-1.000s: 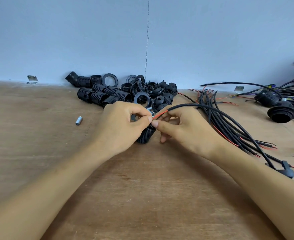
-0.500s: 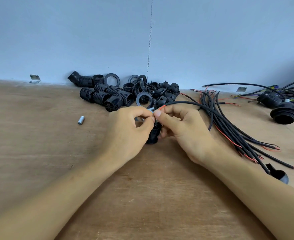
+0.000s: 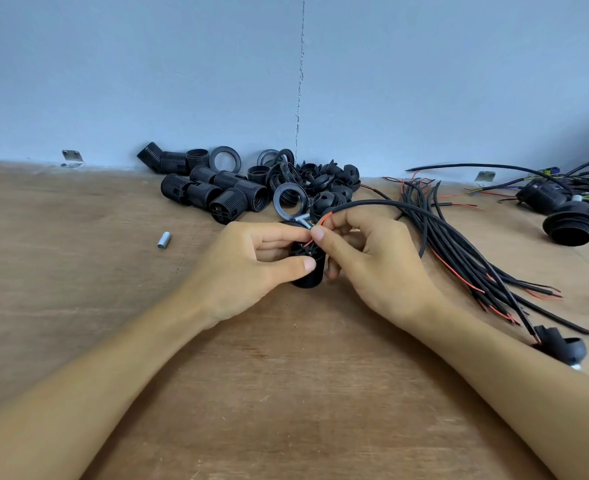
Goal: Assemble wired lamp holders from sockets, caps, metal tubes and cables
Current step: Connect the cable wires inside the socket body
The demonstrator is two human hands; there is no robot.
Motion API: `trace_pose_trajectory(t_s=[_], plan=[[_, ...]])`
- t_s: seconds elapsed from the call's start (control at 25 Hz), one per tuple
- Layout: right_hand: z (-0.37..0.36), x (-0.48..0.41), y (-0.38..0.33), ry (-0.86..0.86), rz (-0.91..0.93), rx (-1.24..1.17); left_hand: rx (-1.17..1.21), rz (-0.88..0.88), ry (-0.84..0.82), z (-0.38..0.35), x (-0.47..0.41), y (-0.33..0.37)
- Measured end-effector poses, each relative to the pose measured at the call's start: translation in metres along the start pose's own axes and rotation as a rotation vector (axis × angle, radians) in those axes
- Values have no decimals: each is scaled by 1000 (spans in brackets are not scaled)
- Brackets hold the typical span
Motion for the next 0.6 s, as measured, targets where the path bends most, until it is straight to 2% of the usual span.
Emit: trace_pose_trajectory(t_s=[0.36, 0.6], plan=[[0, 0, -3, 65, 139, 220, -34, -94, 90, -7, 0, -5], [-3, 1, 1, 21, 77, 88, -54, -106, 65, -7, 0, -3]])
Point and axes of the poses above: each hand's wrist, its own x-axis away from the middle knuckle, its own z-axis out of the back of the hand, y = z × x, the point moved 3 cm from there along -x, towards the middle knuckle, and after that the axes turned 15 degrees about x, right-handed, at the moved point
